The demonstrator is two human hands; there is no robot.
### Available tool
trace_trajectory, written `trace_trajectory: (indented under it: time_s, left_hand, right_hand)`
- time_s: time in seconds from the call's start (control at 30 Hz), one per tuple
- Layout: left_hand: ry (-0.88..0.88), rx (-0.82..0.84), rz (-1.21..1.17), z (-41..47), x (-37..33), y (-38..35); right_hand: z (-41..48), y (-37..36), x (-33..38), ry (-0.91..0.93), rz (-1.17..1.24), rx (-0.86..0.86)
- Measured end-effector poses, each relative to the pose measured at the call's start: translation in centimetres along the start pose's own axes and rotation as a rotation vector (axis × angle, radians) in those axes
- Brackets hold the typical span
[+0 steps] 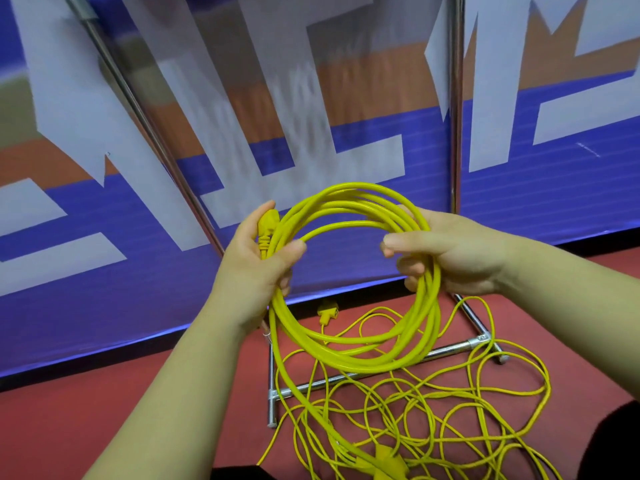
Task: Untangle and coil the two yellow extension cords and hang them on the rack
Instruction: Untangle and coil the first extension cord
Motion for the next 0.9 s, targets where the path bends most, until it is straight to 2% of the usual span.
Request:
trace_trajectory:
  time_s: [0.1, 0.2, 0.27, 0.47, 0.57, 0.67, 0.8, 0.9]
  left_hand:
    - [-0.022, 0.024, 0.155, -0.2, -0.4, -0.1]
    - [-0.029, -0.052, 0.112, 0.0, -0.5, 0.3]
    - [-0.047, -0.032, 0.124, 0.1, -0.7, 0.4]
    - [-0.054, 0.167, 0.231, -0.2, -0.4, -0.5]
    - [-0.054, 0.195, 0.252, -0.3, -0.3, -1.1]
    - [0.005, 0.163, 0.159, -0.3, -0.1, -1.3]
    - [0.126, 0.087, -0.080, -0.1, 0.1, -0.8]
    - [0.230, 0.148, -0.282, -0.5, 0.1, -0.8]
  right_hand:
    - [0.5, 0.4, -0.2, 0.018, -0.171, -0.201]
    - [0.4, 0.3, 0.0, 0.072, -0.372, -0.338]
    - [0.1, 0.2, 0.2, 0.118, -0.482, -0.367]
    - [-1.3, 0.2, 1.5, 0.357, -0.695, -0.435]
    - [-1.1, -0.8, 1.6, 0.436, -0.911, -0.466]
    - [-0.5, -1.0, 1.0, 0.487, -1.095, -0.548]
    - [0.6, -0.8, 0.0, 0.469, -1.310, -0.641]
    - [1.1, -0.7, -0.1, 0.472, -1.311, -0.639]
Point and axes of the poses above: each hand's wrist, its own z-axis towards the middle knuckle, its own y-axis out of the back of the hand, x = y × z, the point moved 5 cm from there along z, towards the middle knuckle, and after that the axes turned 13 degrees about -y, right-handed, at the moved point
